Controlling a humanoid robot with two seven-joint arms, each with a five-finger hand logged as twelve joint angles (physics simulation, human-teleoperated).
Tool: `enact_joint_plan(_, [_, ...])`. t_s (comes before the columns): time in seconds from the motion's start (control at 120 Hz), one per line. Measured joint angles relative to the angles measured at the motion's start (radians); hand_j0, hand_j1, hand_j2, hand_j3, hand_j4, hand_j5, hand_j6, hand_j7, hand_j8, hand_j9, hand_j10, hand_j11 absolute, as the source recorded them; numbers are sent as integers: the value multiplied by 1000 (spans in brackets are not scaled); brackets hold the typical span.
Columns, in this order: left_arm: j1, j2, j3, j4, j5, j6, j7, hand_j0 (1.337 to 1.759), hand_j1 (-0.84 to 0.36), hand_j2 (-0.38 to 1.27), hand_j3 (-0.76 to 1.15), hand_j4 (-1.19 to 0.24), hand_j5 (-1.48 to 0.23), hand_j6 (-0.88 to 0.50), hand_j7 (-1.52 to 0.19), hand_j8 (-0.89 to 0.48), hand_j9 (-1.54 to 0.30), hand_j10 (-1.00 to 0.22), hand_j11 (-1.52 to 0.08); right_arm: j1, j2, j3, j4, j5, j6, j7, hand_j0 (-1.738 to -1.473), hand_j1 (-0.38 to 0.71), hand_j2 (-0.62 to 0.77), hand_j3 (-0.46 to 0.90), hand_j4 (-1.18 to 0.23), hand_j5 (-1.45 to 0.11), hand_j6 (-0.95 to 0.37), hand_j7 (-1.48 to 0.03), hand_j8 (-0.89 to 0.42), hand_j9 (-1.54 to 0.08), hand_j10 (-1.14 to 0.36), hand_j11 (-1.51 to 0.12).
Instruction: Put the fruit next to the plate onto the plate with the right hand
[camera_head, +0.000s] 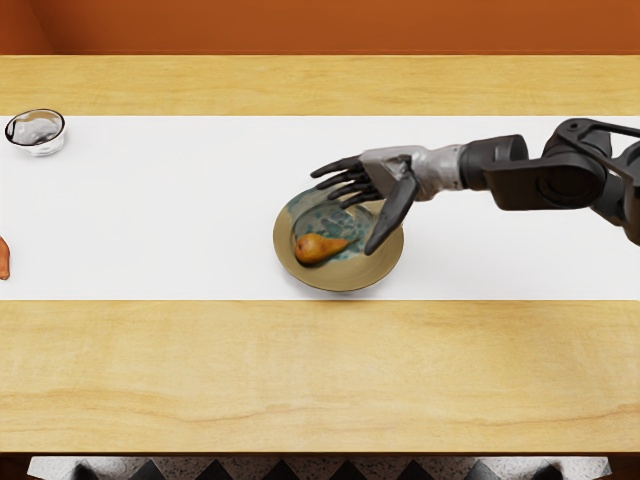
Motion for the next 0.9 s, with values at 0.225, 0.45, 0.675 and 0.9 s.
enact_joint_plan(0.225, [0, 0, 0, 0, 0, 0, 0, 1658, 325, 4, 0, -21, -27, -21, -27, -21, -27, -21, -27, -21, -133, 0, 0, 137, 34, 1, -1658, -302, -5, 0, -41, -53, -41, -53, -41, -53, -40, -53])
enact_joint_plan(0.45, [0, 0, 0, 0, 0, 0, 0, 1658, 325, 4, 0, -21, -27, -21, -27, -21, -27, -21, -27, -54, -279, -1, 1, 213, 38, 2, -1658, -334, -1, 0, -14, -18, -13, -18, -13, -18, -13, -18])
enact_joint_plan(0.675, [0, 0, 0, 0, 0, 0, 0, 1658, 325, 4, 0, -21, -27, -21, -27, -21, -27, -21, -27, -70, -364, -1, 2, 232, 39, 7, -1658, -345, 1, 0, -4, -6, -4, -6, -4, -6, -4, -6])
enact_joint_plan(0.9, [0, 0, 0, 0, 0, 0, 0, 1658, 325, 4, 0, -21, -27, -21, -27, -21, -27, -21, -27, -75, -397, -1, 2, 234, 39, 9, -1658, -348, 1, 0, -1, -2, -1, -2, -1, -2, -1, -2])
